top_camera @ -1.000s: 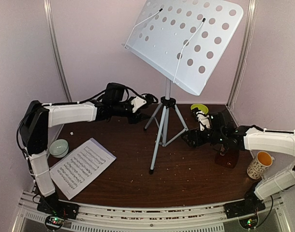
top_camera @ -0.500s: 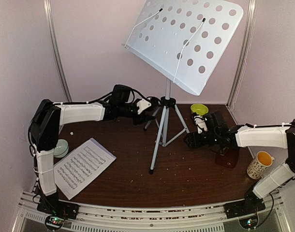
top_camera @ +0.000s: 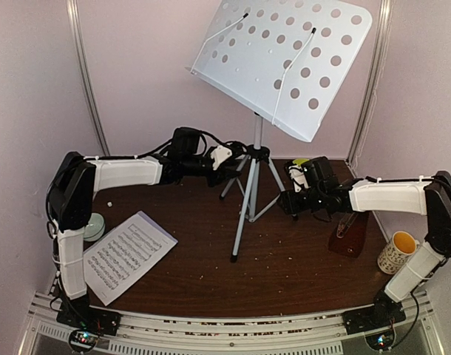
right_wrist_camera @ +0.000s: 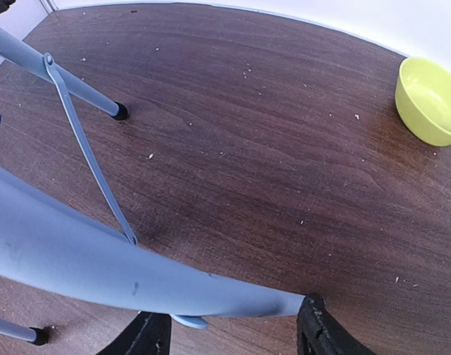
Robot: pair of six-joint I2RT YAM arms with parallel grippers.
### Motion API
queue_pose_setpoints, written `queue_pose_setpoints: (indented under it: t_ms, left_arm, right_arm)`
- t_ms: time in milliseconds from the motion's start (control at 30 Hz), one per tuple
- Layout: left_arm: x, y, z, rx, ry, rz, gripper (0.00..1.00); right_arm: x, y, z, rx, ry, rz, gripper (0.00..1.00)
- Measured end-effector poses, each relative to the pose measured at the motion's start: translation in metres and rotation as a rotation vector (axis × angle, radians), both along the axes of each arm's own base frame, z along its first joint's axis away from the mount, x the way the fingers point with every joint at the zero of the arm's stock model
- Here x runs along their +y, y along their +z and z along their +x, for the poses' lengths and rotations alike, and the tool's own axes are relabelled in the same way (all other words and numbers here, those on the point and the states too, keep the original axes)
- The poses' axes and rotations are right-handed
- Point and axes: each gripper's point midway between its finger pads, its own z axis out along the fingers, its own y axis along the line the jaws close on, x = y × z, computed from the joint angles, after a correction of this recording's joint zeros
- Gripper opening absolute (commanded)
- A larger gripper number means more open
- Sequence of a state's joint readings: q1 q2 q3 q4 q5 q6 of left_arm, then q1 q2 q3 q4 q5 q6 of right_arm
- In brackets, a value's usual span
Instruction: Set up the instrument practice props
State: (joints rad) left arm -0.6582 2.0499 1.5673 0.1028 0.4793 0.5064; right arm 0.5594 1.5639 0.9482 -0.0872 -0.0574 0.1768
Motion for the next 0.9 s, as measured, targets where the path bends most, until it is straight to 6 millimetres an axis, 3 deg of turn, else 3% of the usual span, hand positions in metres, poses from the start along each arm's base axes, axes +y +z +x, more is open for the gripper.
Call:
queue_pose_setpoints:
  t_ms: [200,433,667,900]
  left_arm:
    - [-0.003,-0.001,0.002,0.017,0.0,-0.01,0.14]
    - [0.002,-0.002,-0.002,0.01,0.021,-0.017,0.01]
    - [0.027,-0.001,-0.01,0.004,0.1,0.007,0.0]
    - [0.062,-0.002,-0.021,0.015,0.24,0.027,0.0]
  right_arm:
    - [0.002,-0.005,0.004,0.004,0.01,-0.024,0.57]
    - [0.005,-0.002,0.009,-0.012,0.028,-0.036,0.58]
    - [0.016,0.015,0.019,-0.054,0.051,0.009,0.61]
    - [0.034,0.022,0.014,-0.07,0.098,0.044,0.65]
